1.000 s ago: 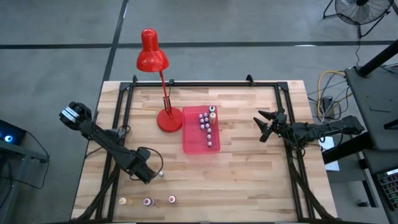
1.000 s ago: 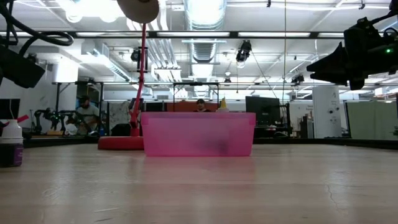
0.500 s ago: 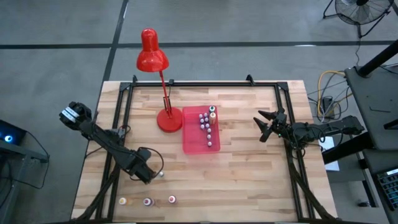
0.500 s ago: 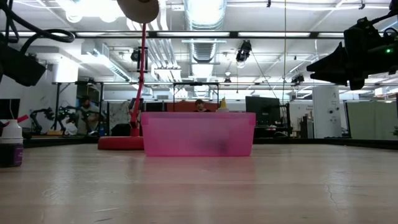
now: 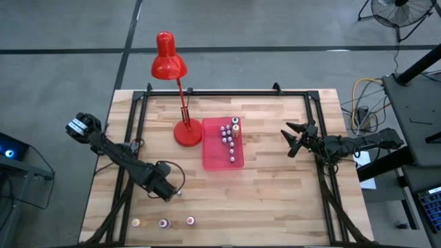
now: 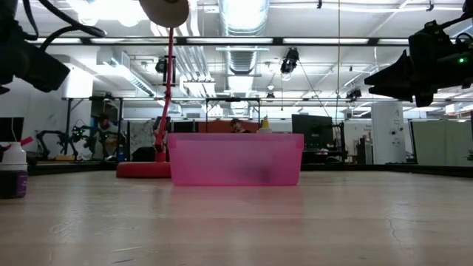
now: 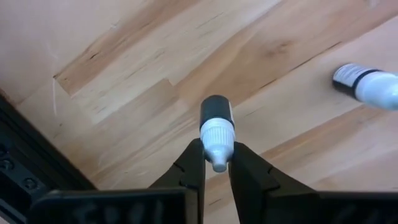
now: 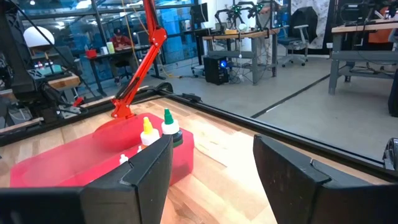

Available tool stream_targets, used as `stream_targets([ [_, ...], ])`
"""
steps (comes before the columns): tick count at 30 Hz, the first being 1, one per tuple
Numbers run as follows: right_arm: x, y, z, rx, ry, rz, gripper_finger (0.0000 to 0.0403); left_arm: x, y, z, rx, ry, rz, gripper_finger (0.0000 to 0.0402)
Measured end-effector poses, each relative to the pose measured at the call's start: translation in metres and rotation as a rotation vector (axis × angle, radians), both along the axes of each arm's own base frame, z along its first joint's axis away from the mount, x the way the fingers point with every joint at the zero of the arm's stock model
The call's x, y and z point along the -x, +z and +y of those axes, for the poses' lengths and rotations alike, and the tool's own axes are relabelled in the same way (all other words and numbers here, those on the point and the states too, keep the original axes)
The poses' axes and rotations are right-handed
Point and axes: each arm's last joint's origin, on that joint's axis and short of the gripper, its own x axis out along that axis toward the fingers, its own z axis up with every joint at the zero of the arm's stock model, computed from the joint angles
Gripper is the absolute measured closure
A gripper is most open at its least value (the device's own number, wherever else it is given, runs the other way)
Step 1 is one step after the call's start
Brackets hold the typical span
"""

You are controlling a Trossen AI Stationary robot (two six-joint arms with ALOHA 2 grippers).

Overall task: Pick & Place food coloring
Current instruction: Put the small black food coloring bottle into the bin

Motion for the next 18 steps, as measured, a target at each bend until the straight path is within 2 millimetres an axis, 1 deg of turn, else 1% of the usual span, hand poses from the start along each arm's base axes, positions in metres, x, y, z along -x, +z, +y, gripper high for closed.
stream_targets([
  [9,0.0,0.0,0.0,0.0,0.0,0.0,0.0188,-0.005,0.006,0.003,0.006,-0.011,-0.01,0.0374],
  [14,0.0,0.0,0.0,0.001,0.0,0.001,0.0188,-0.012,0.02,0.011,-0.031,-0.023,-0.011,0.0374],
  [18,0.0,0.0,0.0,0.0,0.0,0.0,0.0188,-0.023,0.033,0.02,-0.045,-0.032,-0.045,0.0374],
])
